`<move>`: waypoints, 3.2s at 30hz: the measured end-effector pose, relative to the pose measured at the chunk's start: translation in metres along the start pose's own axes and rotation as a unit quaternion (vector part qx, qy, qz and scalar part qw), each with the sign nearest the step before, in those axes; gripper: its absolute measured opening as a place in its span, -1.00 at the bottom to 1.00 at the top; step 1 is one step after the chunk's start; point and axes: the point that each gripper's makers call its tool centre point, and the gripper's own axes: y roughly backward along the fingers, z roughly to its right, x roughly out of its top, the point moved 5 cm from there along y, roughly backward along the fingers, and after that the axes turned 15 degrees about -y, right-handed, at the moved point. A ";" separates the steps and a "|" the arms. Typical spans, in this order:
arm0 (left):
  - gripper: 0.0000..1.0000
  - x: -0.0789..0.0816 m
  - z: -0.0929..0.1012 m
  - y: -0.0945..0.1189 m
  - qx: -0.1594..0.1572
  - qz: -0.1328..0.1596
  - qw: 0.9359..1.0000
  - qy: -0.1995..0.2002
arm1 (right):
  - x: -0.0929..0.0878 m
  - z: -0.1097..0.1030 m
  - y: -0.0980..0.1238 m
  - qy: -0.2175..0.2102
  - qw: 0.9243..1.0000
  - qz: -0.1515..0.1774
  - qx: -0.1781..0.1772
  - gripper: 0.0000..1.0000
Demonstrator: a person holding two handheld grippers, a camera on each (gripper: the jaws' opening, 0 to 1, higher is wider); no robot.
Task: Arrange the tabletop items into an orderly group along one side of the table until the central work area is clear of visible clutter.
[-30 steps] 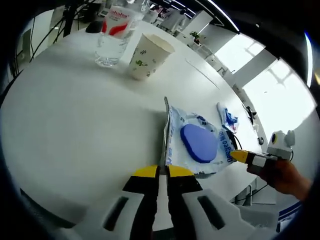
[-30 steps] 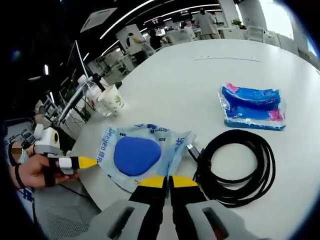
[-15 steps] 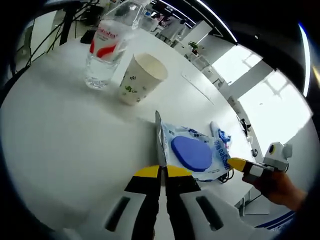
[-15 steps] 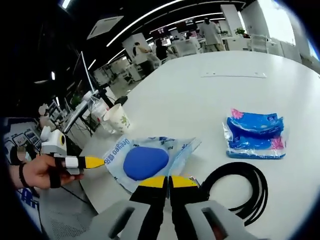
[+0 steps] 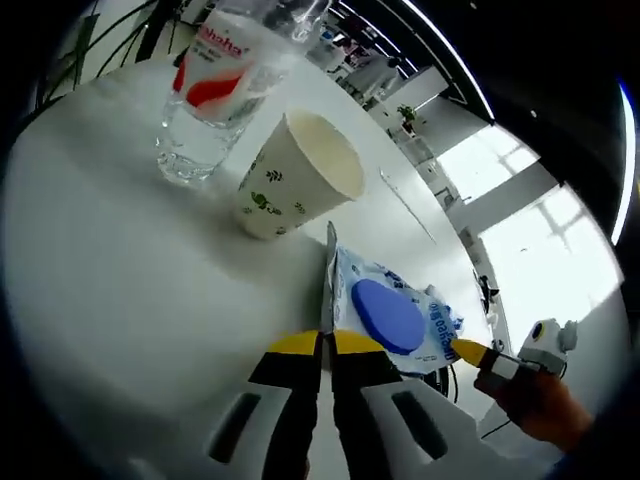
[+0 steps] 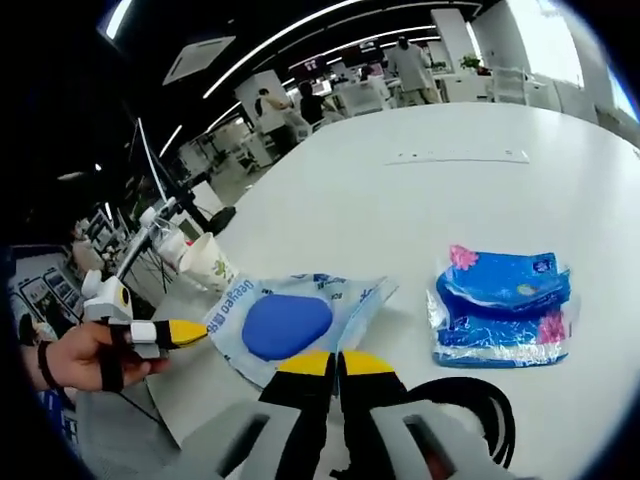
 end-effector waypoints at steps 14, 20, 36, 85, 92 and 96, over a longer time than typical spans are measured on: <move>-1.00 0.013 -0.007 -0.021 0.008 0.015 0.999 0.027 | 0.002 0.016 -0.023 -0.018 0.999 -0.017 -0.022 -1.00; -1.00 0.018 -0.005 -0.025 0.006 0.018 0.999 0.039 | 0.013 0.019 -0.028 -0.024 0.999 -0.008 -0.027 -1.00; -0.89 0.024 -0.009 -0.025 0.006 0.018 0.999 0.042 | 0.017 0.020 -0.028 -0.021 0.999 0.006 -0.026 -0.95; -0.84 -0.034 0.064 -0.018 -0.063 -0.051 0.995 -0.054 | -0.018 0.066 0.049 -0.074 0.995 0.047 -0.057 -0.85; -0.82 -0.051 0.094 -0.028 -0.094 -0.081 0.988 -0.095 | -0.022 0.079 0.066 -0.067 0.994 0.051 -0.070 -0.84; -0.81 -0.059 0.115 -0.035 -0.110 -0.095 0.983 -0.112 | -0.025 0.090 0.075 -0.069 0.993 0.052 -0.079 -0.84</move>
